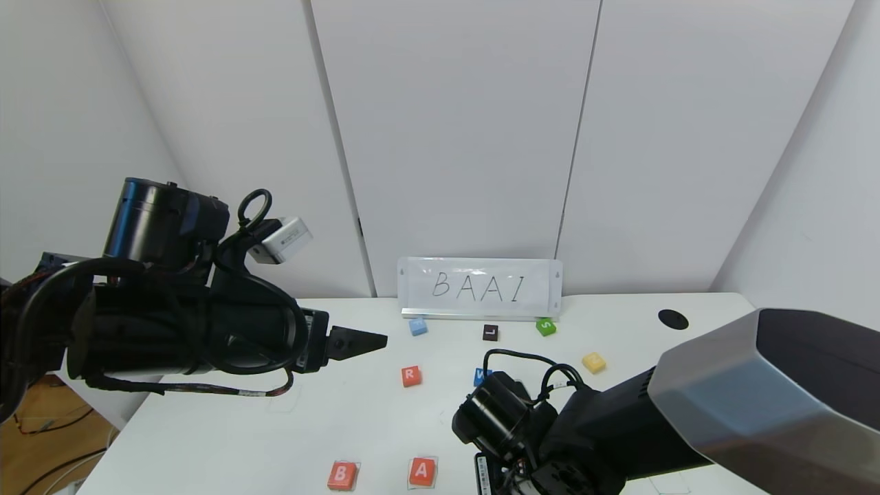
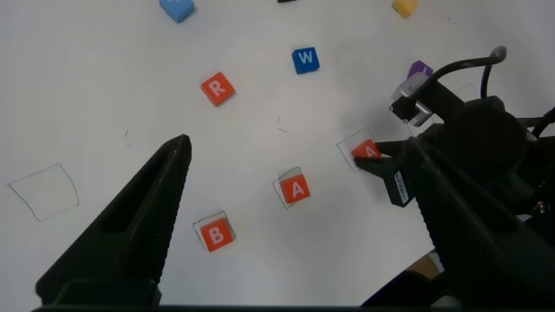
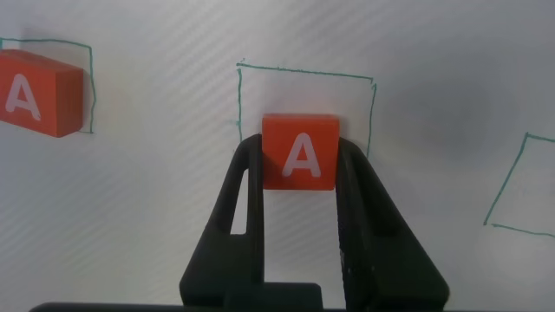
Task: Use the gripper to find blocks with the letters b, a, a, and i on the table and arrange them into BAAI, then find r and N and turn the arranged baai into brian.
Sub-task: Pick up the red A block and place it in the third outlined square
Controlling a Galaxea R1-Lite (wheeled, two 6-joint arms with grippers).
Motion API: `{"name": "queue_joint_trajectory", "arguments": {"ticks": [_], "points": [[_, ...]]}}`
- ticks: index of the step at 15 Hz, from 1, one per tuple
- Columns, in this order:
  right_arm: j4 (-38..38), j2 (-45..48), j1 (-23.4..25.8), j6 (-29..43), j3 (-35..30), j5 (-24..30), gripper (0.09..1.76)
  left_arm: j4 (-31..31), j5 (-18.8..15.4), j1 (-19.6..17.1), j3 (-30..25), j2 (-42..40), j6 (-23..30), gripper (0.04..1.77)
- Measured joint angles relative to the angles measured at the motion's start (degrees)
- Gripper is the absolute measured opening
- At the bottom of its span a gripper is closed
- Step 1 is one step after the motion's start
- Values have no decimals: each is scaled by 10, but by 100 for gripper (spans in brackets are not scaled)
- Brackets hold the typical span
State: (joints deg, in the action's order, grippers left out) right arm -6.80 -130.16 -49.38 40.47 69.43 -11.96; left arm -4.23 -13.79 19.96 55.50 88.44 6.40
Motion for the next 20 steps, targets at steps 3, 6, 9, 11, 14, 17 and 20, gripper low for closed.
{"name": "queue_joint_trajectory", "arguments": {"ticks": [3,6,9,11,14,17,20], "points": [[0,-2,0,0,1,0,54,0,0,0,0,0,0,172],[-1,-3,0,0,2,0,54,0,0,0,0,0,0,172],[-1,-4,0,0,2,0,54,0,0,0,0,0,0,172],[-1,-4,0,0,2,0,54,0,0,0,0,0,0,172],[-1,-4,0,0,2,0,54,0,0,0,0,0,0,172],[-1,-4,-1,0,2,0,54,0,0,-1,0,0,0,172],[-1,-4,-1,0,1,0,54,0,0,-1,1,0,0,172]]}}
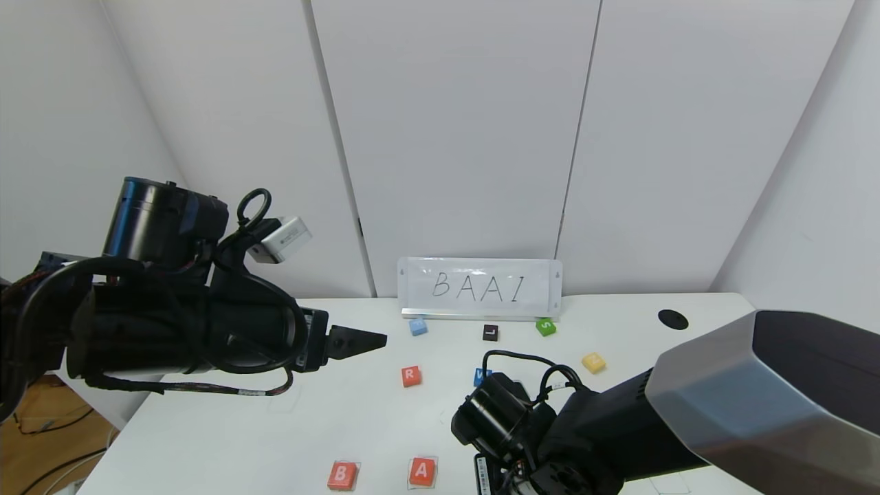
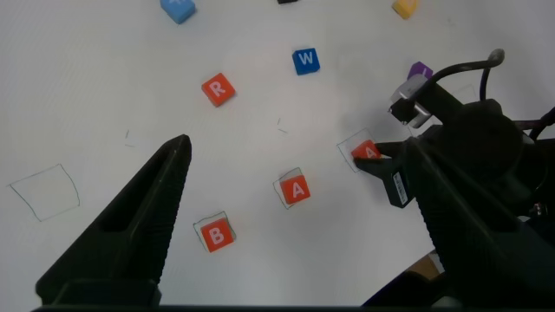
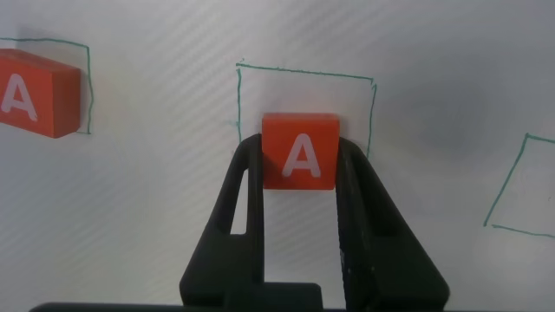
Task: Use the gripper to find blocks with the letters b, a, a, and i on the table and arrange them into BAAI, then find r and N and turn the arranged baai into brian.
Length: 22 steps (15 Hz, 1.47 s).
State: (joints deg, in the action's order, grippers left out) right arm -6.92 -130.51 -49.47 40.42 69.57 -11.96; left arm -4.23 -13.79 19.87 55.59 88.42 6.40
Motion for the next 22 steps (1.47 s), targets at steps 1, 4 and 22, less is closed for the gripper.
{"name": "queue_joint_trajectory", "arguments": {"ticks": [1,4,22], "points": [[0,0,0,0,0,0,54,0,0,0,0,0,0,172],[0,0,0,0,0,1,88,-1,0,0,0,0,0,172],[-48,55,40,15,16,-2,161,-1,0,0,0,-7,0,172]]}}
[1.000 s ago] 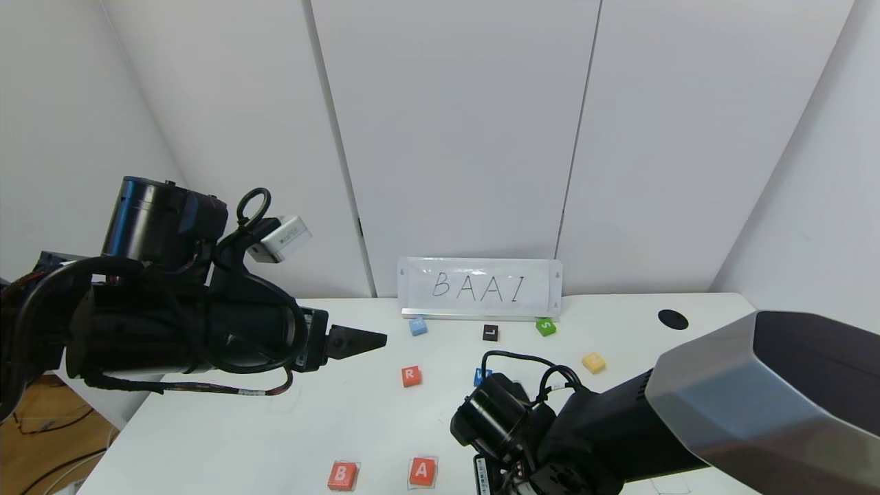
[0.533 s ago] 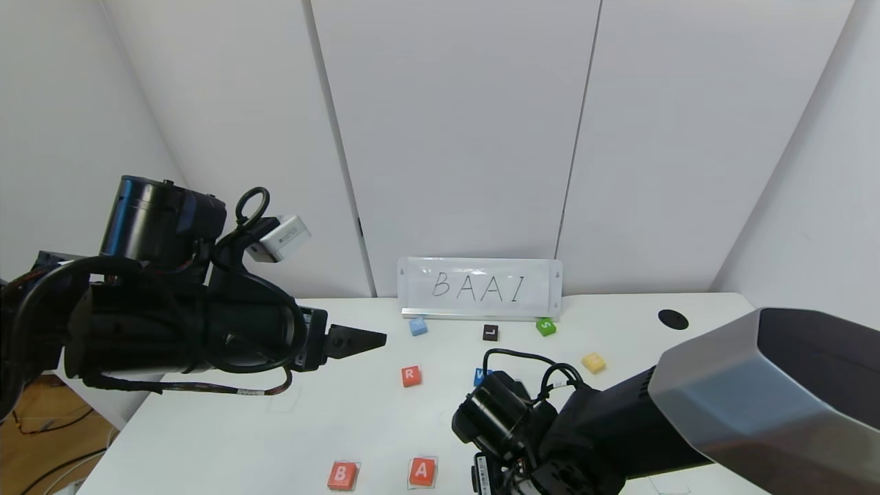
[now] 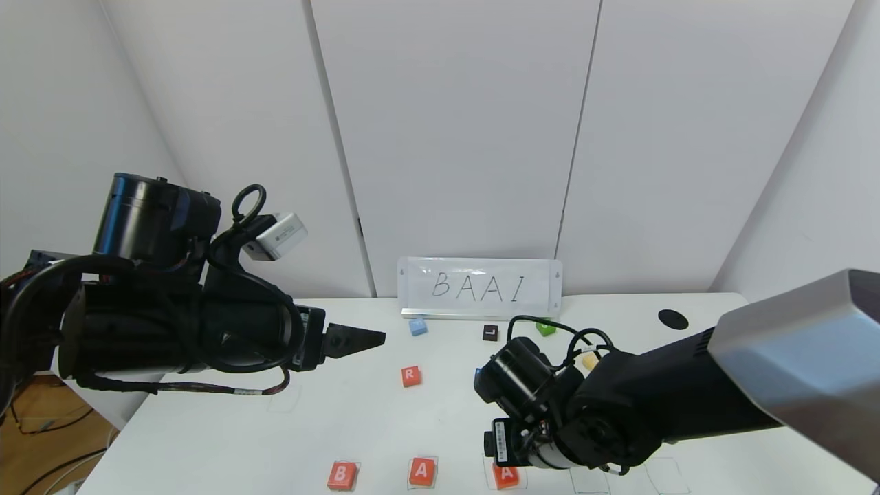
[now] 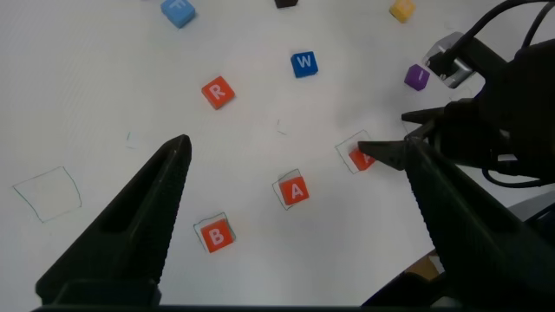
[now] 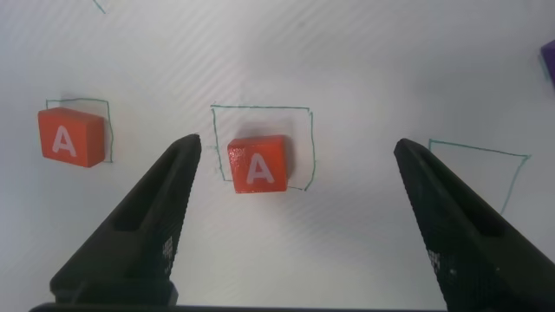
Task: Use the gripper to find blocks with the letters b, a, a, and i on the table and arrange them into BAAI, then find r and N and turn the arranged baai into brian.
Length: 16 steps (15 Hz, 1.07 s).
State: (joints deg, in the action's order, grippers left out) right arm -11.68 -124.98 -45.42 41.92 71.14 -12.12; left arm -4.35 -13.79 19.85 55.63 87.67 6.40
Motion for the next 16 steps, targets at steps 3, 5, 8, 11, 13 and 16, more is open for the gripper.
{"name": "queue_joint_trajectory", "arguments": {"ticks": [3,5,8,11,13,16], "points": [[-79,14,18,36,48,-3,164,0,0,0,0,-2,0,172],[-132,18,34,71,82,-4,166,-2,0,-1,1,-4,0,172],[-191,21,63,131,114,-4,167,-5,-1,0,2,-6,0,172],[-236,23,101,181,136,-3,169,-5,-1,0,2,-6,0,172],[-245,23,121,199,134,-1,169,-5,-1,0,3,-6,0,172],[-242,22,135,221,112,-2,170,-6,-1,1,2,-7,0,172]]}}
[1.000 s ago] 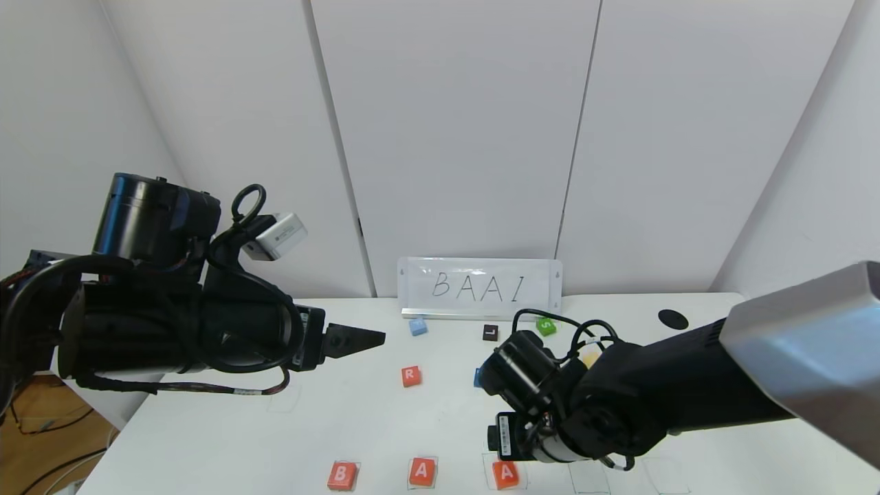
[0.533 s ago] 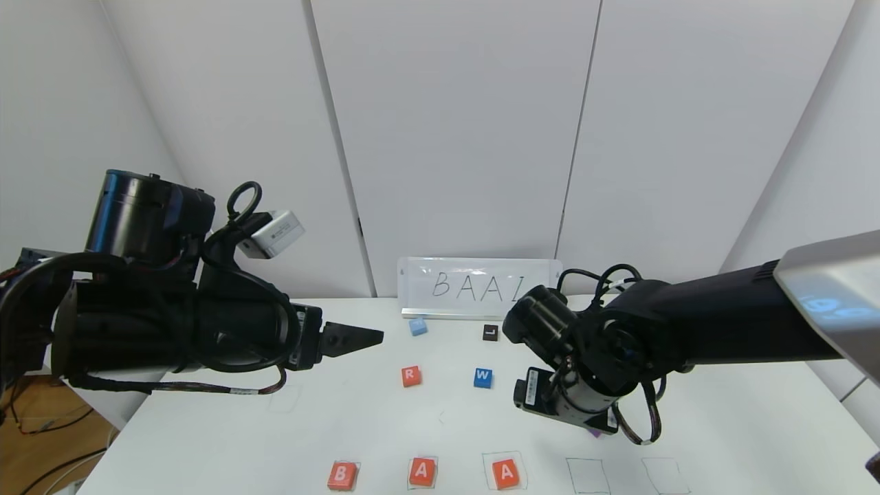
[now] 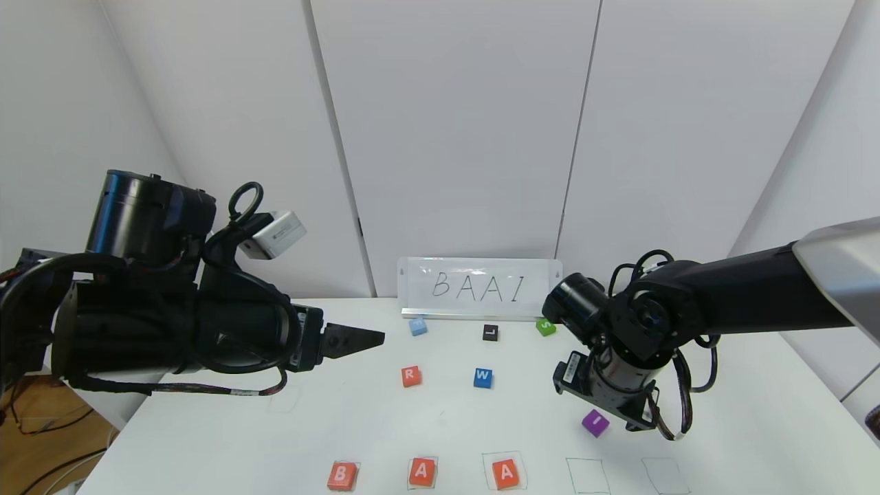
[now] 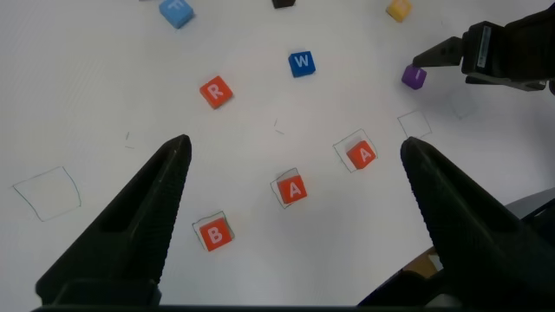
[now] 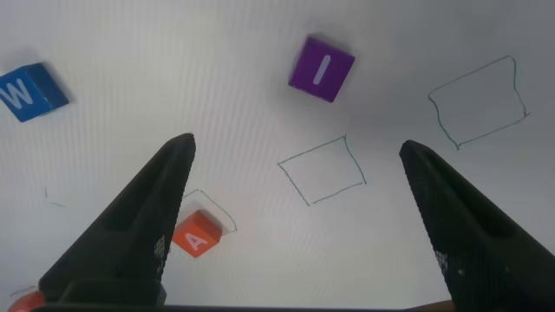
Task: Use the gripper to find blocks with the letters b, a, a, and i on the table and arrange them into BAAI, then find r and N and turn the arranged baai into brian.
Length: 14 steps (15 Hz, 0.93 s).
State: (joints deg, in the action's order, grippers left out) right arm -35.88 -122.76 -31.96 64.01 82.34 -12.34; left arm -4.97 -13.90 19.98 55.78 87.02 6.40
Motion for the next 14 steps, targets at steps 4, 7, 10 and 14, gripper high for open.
{"name": "queue_joint_trajectory", "arguments": {"ticks": [4,7,10,14], "points": [[32,-3,8,14,-35,22,170,0,0,0,0,0,0,172],[92,-3,15,14,-81,24,170,1,0,0,0,1,0,172],[143,-4,24,10,-121,26,170,1,0,0,0,2,0,172],[151,-11,45,9,-127,25,170,1,0,0,0,3,0,172]]}}
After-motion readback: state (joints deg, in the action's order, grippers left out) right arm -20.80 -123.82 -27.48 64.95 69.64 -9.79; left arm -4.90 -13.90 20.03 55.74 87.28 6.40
